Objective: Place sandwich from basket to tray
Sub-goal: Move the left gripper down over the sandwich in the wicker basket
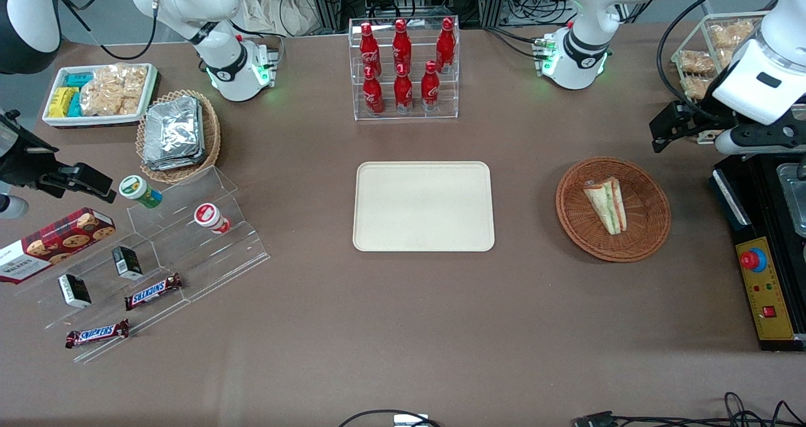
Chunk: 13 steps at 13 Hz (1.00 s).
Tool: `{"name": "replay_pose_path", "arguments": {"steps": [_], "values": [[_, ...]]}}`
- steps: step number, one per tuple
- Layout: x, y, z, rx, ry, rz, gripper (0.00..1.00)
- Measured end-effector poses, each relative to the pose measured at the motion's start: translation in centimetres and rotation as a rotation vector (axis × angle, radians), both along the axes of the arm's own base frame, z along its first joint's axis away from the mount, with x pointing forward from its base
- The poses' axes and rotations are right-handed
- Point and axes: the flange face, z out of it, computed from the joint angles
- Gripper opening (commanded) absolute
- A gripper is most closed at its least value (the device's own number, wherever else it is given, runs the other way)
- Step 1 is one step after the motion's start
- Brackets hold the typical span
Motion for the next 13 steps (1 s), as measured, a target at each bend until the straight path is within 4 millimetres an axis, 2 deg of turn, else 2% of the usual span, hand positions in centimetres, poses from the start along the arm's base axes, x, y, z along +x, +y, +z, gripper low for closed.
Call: {"name": "replay_pose_path", "arguments": {"steps": [5,8,10,11,13], "values": [[-0.2,0.2,-0.2,0.004,0.019,0.003,1.00],[-0.6,0.3,-1.5,0.015,0.083,0.006,1.00],[-0.5,0.3,-4.7,0.023,0.122,0.028,1.00],[-0.3,0.2,-7.2,0.026,0.126,0.055,1.00],[-0.7,0.3,-13.7,0.035,0.112,0.111,1.00]]}}
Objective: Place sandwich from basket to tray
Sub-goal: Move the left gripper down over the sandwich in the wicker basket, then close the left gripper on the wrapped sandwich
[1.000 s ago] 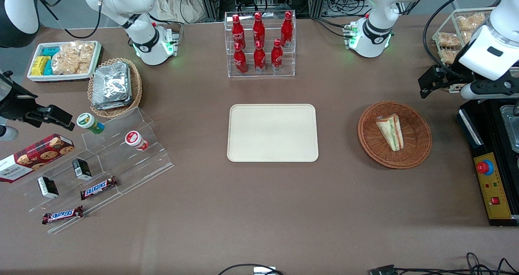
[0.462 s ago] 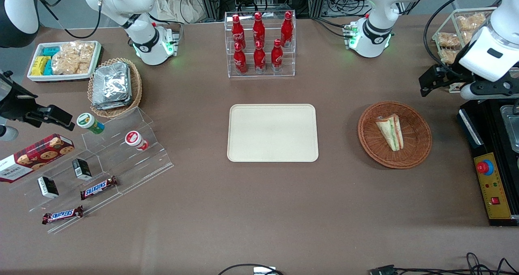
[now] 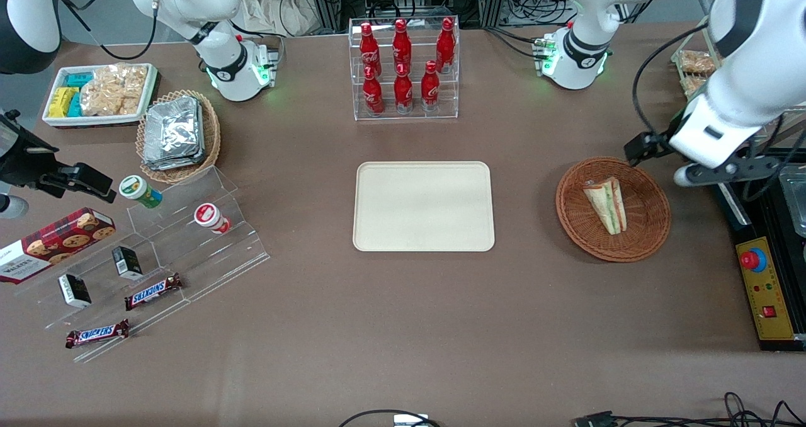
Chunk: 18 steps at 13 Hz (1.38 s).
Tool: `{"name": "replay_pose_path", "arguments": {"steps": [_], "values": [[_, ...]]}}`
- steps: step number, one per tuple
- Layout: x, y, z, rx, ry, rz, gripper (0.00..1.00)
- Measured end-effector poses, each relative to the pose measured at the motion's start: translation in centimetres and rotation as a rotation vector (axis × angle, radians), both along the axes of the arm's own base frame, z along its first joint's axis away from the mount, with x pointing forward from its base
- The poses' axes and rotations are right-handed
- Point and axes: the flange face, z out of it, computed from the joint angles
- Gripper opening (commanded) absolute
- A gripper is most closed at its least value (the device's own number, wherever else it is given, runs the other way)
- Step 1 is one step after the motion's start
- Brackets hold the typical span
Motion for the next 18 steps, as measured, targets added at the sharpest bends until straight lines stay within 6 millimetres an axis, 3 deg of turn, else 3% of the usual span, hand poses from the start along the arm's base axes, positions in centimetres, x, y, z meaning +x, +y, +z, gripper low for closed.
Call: {"name": "replay_pose_path", "arguments": {"steps": [3,5,9,13,18], "values": [[-2.3,0.6,-9.3,0.021,-0.023,0.071,1.00],[-3.5,1.0,-12.9,0.016,-0.039,0.080,1.00],[-5.1,4.2,-17.5,0.016,-0.096,0.115,1.00],[-5.4,5.9,-21.6,0.002,-0.104,0.144,1.00],[-5.0,6.4,-26.6,-0.011,-0.091,0.152,0.99]]}}
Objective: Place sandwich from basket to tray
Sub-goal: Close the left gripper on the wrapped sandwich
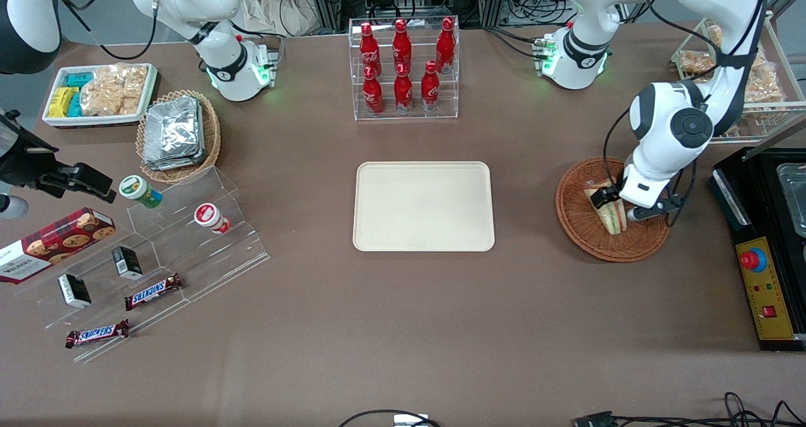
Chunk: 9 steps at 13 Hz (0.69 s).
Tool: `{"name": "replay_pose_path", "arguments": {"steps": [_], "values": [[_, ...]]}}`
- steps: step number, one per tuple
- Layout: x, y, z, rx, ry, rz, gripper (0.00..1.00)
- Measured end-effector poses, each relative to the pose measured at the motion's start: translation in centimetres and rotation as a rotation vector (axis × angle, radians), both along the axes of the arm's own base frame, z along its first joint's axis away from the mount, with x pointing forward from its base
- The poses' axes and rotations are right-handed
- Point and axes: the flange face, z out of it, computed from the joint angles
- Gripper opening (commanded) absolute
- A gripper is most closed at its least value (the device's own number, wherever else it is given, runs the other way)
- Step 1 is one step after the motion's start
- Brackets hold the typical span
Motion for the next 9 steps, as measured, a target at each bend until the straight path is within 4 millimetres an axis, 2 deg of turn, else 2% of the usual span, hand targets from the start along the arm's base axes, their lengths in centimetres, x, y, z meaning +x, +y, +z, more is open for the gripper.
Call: {"name": "replay_pose_path", "arguments": {"steps": [4,5,7,8,9], "values": [[-0.06,-0.05,-0.76,-0.001,0.009,-0.001,0.59],[-0.06,-0.07,-0.77,-0.001,0.010,-0.002,0.45],[-0.07,-0.10,-0.83,-0.001,0.011,-0.002,0.06],[-0.07,-0.14,-0.83,-0.001,0.011,-0.003,0.00],[-0.06,-0.19,-0.82,-0.001,0.010,-0.005,0.00]]}}
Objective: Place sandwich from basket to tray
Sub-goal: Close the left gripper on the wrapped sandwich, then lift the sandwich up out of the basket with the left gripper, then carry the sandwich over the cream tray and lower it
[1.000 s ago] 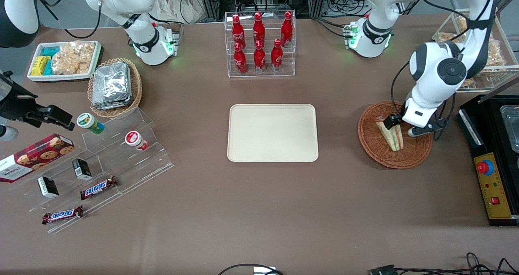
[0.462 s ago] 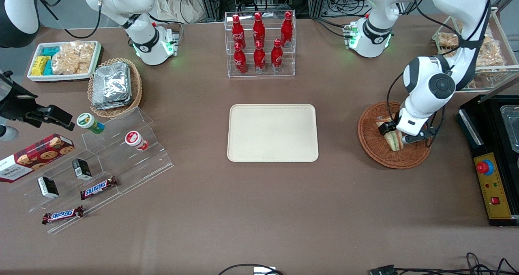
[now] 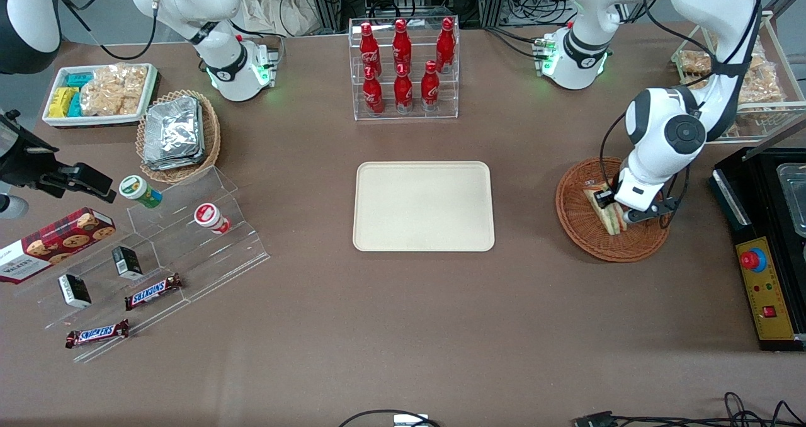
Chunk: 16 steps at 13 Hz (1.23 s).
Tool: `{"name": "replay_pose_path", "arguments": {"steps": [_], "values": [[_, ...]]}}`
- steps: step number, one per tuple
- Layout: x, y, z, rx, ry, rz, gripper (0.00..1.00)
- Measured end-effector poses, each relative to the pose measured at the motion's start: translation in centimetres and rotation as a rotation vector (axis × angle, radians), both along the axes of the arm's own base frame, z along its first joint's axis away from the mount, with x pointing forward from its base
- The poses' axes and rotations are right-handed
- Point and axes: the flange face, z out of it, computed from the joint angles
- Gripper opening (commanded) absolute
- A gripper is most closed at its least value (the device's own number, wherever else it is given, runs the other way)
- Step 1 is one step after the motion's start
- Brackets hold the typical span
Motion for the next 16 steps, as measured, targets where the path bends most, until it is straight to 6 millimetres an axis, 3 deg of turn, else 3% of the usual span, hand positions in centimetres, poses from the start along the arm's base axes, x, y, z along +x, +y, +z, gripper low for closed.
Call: {"name": "replay_pose_path", "arguments": {"steps": [3,5,7,11,12,13,14,16], "values": [[0.4,-0.2,1.0,0.003,-0.008,-0.007,0.00],[0.9,-0.4,4.3,0.021,0.022,-0.024,0.00],[1.7,-0.5,10.8,0.043,0.067,-0.060,0.00],[4.2,-1.2,28.8,0.065,0.101,-0.129,0.00],[4.5,-2.4,31.8,0.067,0.093,-0.149,0.00],[4.8,-4.2,33.2,0.068,0.088,-0.171,0.00],[5.0,-6.6,33.6,0.071,0.088,-0.181,0.00],[4.8,-13.1,32.2,0.074,0.103,-0.217,0.00]]}}
